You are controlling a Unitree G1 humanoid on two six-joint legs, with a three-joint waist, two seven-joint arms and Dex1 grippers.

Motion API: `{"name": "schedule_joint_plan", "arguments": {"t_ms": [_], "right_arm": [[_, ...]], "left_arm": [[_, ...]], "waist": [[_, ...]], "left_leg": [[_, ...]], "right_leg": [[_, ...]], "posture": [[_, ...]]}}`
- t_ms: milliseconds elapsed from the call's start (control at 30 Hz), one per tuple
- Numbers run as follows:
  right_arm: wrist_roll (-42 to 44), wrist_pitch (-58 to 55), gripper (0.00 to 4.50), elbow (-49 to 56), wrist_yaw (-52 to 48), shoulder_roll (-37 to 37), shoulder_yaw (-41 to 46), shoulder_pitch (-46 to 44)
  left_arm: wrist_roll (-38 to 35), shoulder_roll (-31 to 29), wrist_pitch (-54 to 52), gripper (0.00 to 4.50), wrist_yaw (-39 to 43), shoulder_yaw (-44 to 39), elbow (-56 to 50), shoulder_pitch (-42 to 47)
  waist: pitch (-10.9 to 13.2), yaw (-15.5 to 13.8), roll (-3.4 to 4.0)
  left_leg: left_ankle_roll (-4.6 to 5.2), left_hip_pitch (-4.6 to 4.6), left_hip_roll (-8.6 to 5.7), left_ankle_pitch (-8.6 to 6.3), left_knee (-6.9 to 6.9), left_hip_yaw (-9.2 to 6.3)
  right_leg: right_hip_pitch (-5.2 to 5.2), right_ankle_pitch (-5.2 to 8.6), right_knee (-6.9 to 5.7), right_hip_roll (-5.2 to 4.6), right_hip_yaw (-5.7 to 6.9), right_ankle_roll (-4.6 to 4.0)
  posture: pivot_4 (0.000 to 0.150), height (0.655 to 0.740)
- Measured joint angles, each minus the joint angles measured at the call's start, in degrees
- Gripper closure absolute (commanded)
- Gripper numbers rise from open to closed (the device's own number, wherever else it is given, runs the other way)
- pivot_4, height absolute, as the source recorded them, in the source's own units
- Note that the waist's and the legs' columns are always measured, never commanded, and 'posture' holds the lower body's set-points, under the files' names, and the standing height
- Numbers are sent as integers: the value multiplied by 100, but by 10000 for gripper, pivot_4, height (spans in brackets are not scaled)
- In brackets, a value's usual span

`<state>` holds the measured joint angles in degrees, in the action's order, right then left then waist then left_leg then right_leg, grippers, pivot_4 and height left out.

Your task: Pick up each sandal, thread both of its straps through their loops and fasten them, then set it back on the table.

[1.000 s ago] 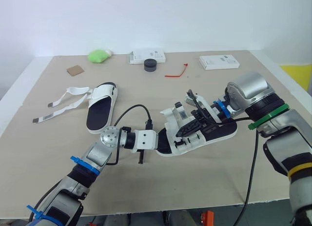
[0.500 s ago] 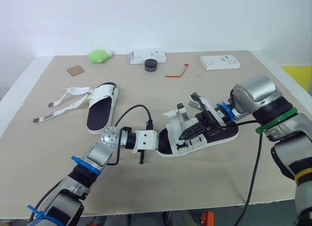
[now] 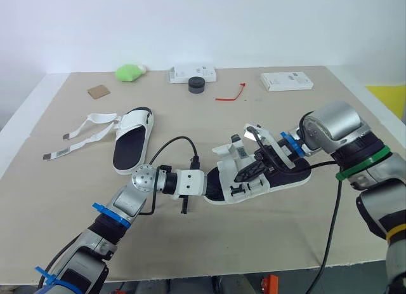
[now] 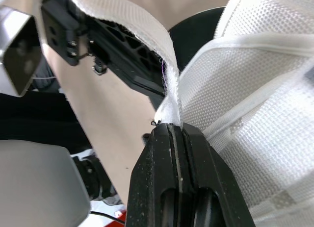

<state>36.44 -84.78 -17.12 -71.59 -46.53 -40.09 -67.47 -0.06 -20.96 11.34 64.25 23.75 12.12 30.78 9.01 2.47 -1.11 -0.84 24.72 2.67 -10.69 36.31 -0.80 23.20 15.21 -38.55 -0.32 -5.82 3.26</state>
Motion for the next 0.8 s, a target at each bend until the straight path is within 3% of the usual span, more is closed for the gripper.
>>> {"name": "schedule_joint_plan", "arguments": {"t_ms": [633, 800], "right_arm": [[-235, -20, 44425, 103, -1113, -166, -627, -324], [-315, -190, 44425, -578, -1139, 179, -640, -529]], "left_arm": [[-16, -1, -2, 45000, -2, 60, -51, -5], [-15, -31, -4, 45000, -15, 46, -52, -11]], "waist": [[0, -4, 1], [0, 13, 1]], "left_leg": [[-14, 2, -1, -16, 0, -21], [-14, 0, -1, -16, 2, -22]], "right_leg": [[-2, 12, -4, 0, 21, -30], [3, 12, -22, 2, 19, -34]], "posture": [[1500, 7400], [1500, 7400]]}}
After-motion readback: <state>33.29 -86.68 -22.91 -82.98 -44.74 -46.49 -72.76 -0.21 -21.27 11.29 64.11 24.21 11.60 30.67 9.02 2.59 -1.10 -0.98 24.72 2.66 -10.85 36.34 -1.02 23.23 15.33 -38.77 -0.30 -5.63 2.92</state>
